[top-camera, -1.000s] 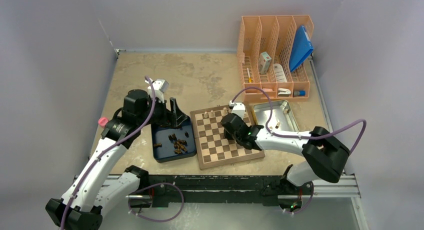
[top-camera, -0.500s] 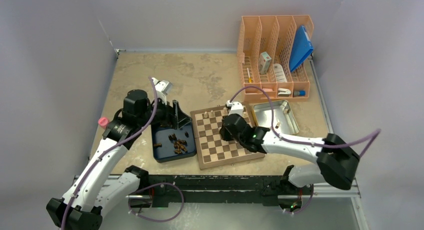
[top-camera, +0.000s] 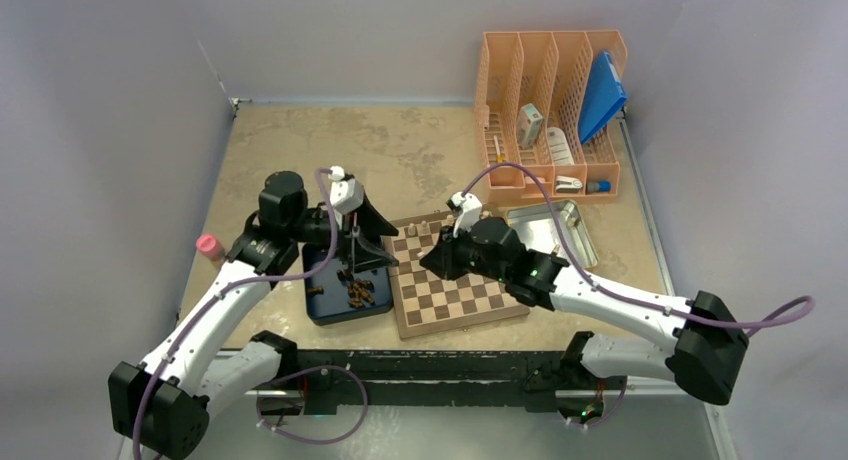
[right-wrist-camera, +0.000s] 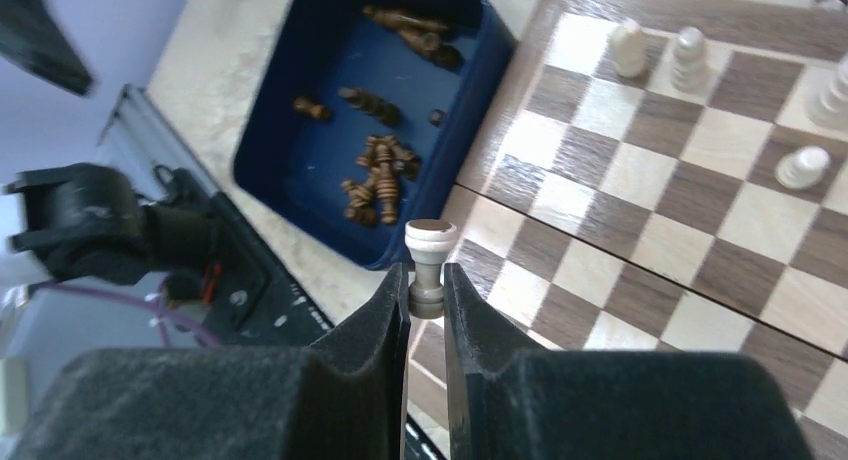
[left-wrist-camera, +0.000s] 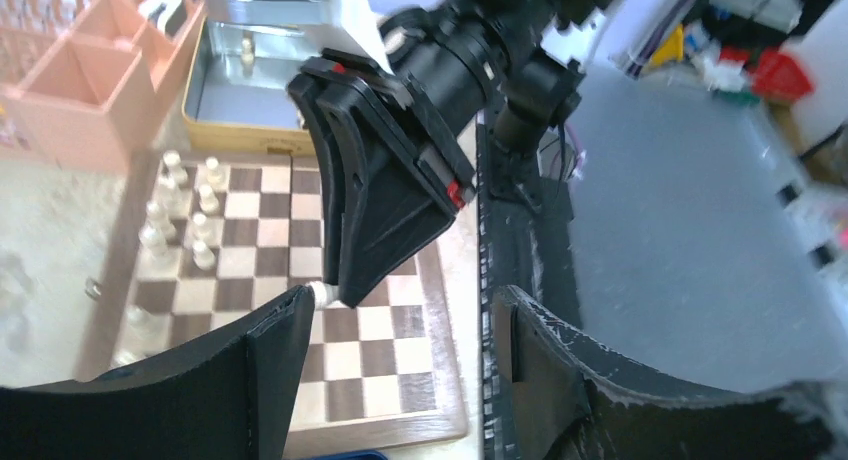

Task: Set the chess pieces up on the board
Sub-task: Place the chess piece on the chessboard.

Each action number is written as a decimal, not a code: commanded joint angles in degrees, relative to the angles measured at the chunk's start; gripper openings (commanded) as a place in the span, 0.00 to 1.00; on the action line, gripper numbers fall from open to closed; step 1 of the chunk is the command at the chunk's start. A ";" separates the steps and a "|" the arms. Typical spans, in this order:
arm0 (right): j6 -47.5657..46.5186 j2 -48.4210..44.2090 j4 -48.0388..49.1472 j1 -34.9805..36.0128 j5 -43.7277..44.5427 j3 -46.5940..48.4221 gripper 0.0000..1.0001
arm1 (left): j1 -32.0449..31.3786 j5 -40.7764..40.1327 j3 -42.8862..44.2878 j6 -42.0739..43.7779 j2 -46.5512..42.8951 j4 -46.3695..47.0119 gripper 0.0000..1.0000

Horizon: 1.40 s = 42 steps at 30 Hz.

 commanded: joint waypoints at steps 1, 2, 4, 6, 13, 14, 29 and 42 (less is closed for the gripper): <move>-2.29 -3.94 5.56 -2.02 -13.94 -0.54 0.16 | -0.11 9.92 2.11 27.27 -2.89 -4.32 0.67; -2.28 -4.13 6.78 -2.31 -17.49 -0.95 0.16 | -0.12 8.33 1.60 31.94 -3.49 -5.95 0.68; -2.17 -3.60 8.63 -2.57 -23.77 -1.13 0.16 | -0.08 5.45 1.31 38.86 -3.95 -9.65 0.68; -2.40 -2.76 10.04 -2.58 -28.33 -0.90 0.16 | -0.21 5.31 2.28 47.53 -2.96 -16.13 0.67; -0.91 -1.88 15.21 -2.58 -38.10 -1.86 0.16 | -2.23 9.23 3.72 65.44 -1.99 -28.95 0.62; -0.66 -1.96 16.17 -2.58 -38.53 -1.91 0.16 | -2.88 9.23 3.57 66.32 -1.80 -29.27 0.61; 3.04 -1.96 18.89 -2.58 -38.87 -1.20 0.16 | -10.18 3.89 1.96 65.64 -2.10 -29.08 0.52; 3.16 -1.11 19.91 -2.58 -39.34 -1.60 0.16 | -10.25 4.04 3.06 64.91 -1.98 -29.41 0.42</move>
